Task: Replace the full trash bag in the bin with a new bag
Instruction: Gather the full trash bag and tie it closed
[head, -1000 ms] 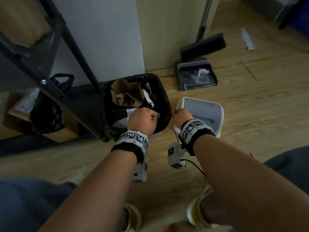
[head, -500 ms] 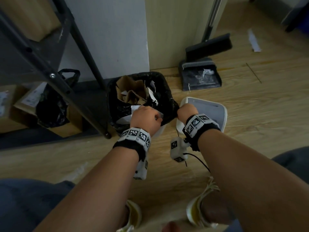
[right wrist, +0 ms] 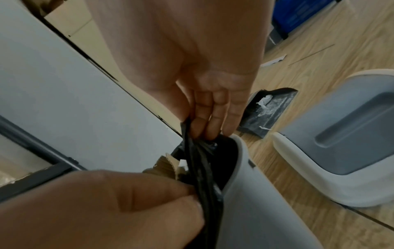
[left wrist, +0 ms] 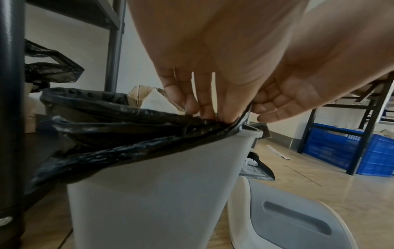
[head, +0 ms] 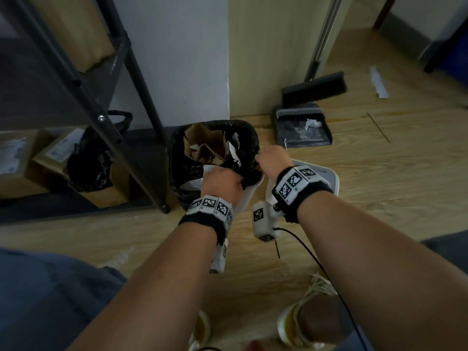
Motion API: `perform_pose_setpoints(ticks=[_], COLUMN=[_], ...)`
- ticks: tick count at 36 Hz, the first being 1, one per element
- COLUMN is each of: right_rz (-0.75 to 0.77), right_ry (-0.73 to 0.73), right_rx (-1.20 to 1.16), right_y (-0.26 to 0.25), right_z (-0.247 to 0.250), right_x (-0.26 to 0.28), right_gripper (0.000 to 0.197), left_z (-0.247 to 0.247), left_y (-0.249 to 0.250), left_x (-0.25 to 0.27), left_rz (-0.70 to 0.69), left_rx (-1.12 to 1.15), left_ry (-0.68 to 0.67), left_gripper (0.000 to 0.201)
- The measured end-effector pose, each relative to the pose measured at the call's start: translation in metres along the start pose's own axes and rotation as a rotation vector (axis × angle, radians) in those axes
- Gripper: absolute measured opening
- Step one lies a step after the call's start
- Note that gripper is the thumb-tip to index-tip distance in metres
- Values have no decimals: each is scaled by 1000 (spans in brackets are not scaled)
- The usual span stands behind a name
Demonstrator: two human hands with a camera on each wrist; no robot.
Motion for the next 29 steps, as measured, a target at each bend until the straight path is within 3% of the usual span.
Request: perform_pose_setpoints(ticks=[3,8,10,13,15,17,24,29], right_rz=[-18,-86,-103,-147,-202,-221,-256,-191], right_ry=[70,121,105,159,219,202,201,375], right_rx=[-165,-402,-454,-707,-812,-879,-779,-584], right_y=[0,0,-1,2,6,5,-4,-20], right_z=[8,16,15,17,20,20,24,43], right_x=[-1,-1,-5,-6,-3,2,12,22], right_gripper=[32,32,31,24,28,31,28,39], left_z=[5,12,12,15,16,21,36,51], left_y=[-3,-13,-17,-22,-30,-41,-72,-62], left_x=[5,9,9,9,9,10,19,17], left_rz=[-6,26,49,82,136,180,302,219], left_rx=[-12,-59,-58,-64,-116,-174,-273,-285], left_ry=[21,29,38,63,57,80,64,176], left_gripper=[24,46,43,10,24,25,17,17])
Point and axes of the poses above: each hand's wrist, its own x-axis away from the middle knuckle, its own z-axis out of the back of the hand, y = z × x, the point moved 7 cm from there along -x, towards the middle knuckle, and after that the axes turned 6 degrees about -y, right-handed, at the moved point
